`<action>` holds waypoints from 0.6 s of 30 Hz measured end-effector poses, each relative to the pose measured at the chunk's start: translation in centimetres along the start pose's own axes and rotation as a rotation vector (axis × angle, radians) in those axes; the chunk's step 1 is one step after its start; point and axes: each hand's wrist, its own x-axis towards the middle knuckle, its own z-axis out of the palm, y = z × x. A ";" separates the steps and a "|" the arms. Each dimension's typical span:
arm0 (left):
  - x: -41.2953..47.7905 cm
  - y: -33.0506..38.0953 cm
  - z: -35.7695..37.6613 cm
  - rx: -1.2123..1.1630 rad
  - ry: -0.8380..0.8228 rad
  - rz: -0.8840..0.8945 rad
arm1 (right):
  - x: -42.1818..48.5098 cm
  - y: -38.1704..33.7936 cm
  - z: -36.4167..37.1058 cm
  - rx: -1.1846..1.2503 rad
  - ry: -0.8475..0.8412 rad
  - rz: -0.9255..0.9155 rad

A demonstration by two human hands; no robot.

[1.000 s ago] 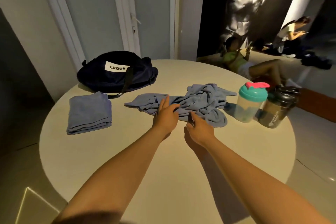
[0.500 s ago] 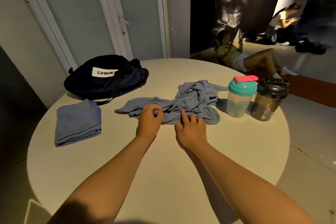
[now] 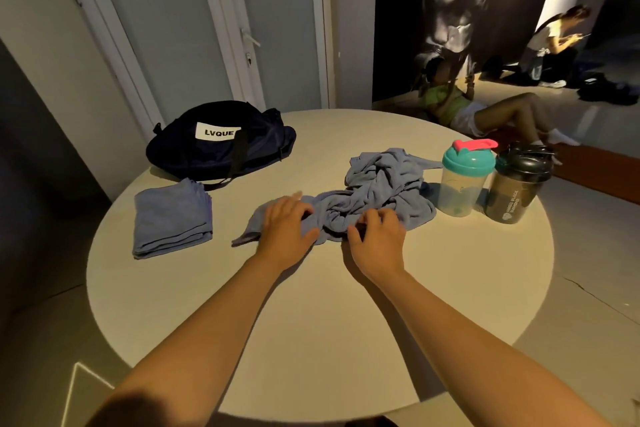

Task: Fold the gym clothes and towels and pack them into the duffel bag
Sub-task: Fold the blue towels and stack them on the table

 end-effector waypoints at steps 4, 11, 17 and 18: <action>-0.4 2.1 0.5 -0.207 -0.157 -0.109 | -1.7 -0.5 0.1 -0.071 -0.336 -0.199; -4.7 0.1 -3.3 -0.115 0.079 -0.402 | -2.3 -1.9 -0.4 -0.188 -0.514 0.052; -10.3 -5.0 -6.9 0.294 -0.048 -0.559 | -2.5 -3.7 -0.2 -0.111 -0.426 0.275; -10.8 -5.2 -6.8 0.321 -0.004 -0.502 | -2.8 -4.2 -0.2 -0.094 -0.356 0.256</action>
